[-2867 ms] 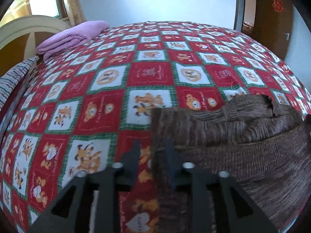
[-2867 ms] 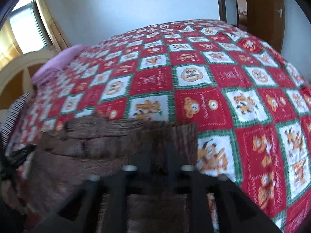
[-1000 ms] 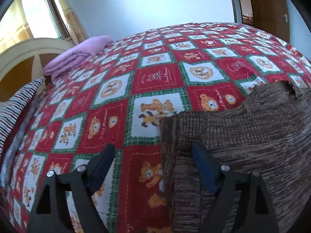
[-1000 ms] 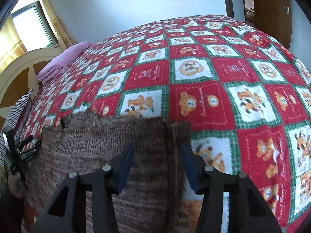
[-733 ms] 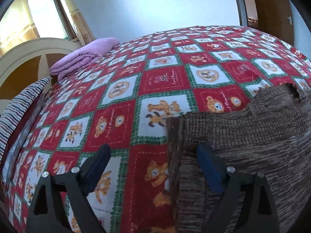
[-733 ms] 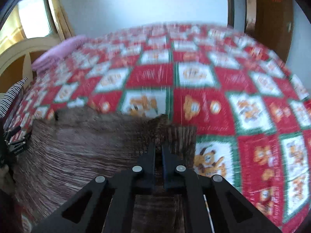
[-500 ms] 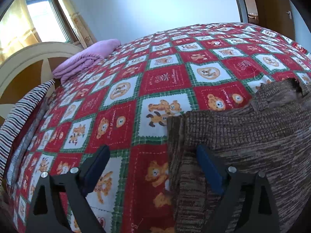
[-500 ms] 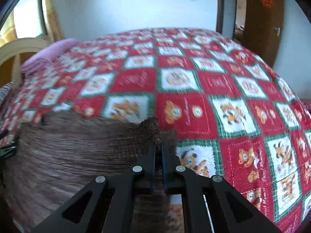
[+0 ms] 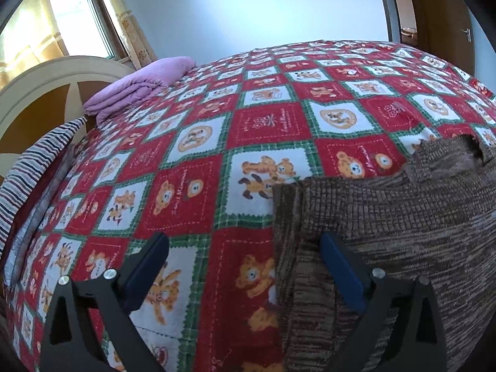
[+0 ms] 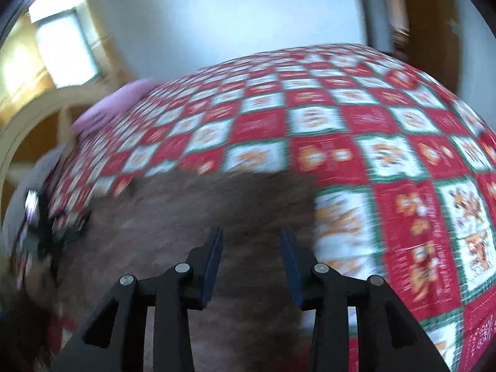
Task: Fold small clothes
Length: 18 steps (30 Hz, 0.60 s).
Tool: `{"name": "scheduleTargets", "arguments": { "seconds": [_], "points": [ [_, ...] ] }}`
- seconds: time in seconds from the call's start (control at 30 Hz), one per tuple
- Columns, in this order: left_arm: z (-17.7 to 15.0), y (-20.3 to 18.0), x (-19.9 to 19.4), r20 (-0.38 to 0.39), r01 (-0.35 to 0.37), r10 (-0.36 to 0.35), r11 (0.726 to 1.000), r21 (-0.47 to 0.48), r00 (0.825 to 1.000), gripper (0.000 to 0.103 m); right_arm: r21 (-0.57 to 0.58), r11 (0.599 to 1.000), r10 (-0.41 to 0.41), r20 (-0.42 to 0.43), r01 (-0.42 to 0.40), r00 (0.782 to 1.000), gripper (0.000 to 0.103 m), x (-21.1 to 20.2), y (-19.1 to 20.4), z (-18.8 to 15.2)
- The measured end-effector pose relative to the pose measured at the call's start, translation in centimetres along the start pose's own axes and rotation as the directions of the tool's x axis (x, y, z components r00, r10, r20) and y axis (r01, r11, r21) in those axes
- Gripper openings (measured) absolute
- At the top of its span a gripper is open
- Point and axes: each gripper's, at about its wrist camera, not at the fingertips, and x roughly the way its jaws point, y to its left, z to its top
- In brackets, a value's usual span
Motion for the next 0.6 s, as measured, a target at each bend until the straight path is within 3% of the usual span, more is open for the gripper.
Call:
{"name": "scheduleTargets", "arguments": {
  "seconds": [0.13,0.27,0.4,0.53,0.6],
  "points": [
    [-0.2,0.8,-0.4,0.008,0.007,-0.006,0.999,-0.041,1.000,0.103,-0.083,0.994,-0.084,-0.111,0.075,0.990,0.040,3.0,1.4,-2.5],
    [-1.3,1.5,-1.2,-0.020,0.006,-0.008,0.998,-0.068,1.000,0.103,-0.100,0.986,-0.144,-0.085,0.135,0.986,0.040,2.3,2.2,-2.7],
    [-2.3,2.3,-1.8,-0.027,0.031,-0.034,0.995,-0.095,0.999,0.103,-0.181,0.981,-0.078,-0.057,0.066,0.995,0.040,0.9,7.0,-2.6],
    [-2.3,2.4,-1.1,-0.057,0.053,-0.060,0.993,-0.105,0.997,0.103,-0.293,0.956,-0.004,-0.104,-0.027,0.995,0.040,2.8,12.4,-4.2],
    [-2.3,2.5,-1.0,-0.058,0.061,-0.067,0.992,-0.110,0.996,0.103,-0.312,0.950,-0.018,-0.132,-0.024,0.991,0.043,4.5,13.9,-5.3]
  ]
}}
